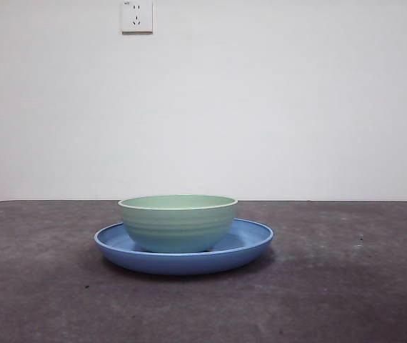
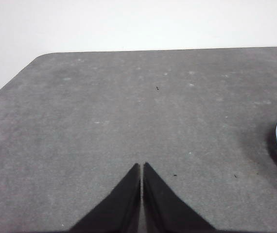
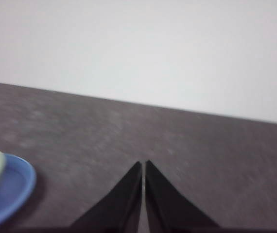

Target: Place the green bowl on the blue plate

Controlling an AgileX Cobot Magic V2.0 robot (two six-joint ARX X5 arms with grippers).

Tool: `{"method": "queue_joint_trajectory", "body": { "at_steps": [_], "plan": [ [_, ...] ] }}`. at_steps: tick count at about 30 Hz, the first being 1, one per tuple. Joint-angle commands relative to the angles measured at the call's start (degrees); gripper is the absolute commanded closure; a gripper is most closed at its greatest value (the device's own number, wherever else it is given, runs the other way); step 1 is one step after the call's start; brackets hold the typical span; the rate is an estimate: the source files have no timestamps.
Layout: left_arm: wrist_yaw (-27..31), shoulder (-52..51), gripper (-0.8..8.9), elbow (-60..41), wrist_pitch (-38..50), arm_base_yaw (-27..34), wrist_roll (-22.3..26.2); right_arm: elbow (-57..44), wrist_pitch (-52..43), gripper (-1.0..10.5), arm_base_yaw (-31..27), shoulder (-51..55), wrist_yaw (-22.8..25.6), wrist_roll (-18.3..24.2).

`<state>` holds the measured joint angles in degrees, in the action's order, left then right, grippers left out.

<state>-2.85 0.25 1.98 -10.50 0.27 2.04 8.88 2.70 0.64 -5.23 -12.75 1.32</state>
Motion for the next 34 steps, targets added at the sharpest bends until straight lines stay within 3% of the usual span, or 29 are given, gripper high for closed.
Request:
{"method": "queue_joint_trajectory", "body": {
  "at_steps": [1,8,16,34],
  "plan": [
    [0.09,-0.09,8.05,-1.07,-0.57,0.09,-0.15,-2.84,-1.01,9.4,-0.11,1.95,2.29,-0.66],
    [0.11,-0.09,8.05,-1.07,-0.57,0.09,-0.15,-8.22,-1.03,9.4,-0.11,5.03,3.89,-3.56],
    [0.11,-0.07,8.05,-1.07,-0.57,0.09,-0.15,-8.26,7.26,9.4,-0.13,5.03,4.02,-3.63],
    [0.09,-0.07,8.05,-1.07,-0.57,0.09,-0.15,-8.24,6.32,9.4,-0.13,5.03,3.85,-4.09]
  ]
}}
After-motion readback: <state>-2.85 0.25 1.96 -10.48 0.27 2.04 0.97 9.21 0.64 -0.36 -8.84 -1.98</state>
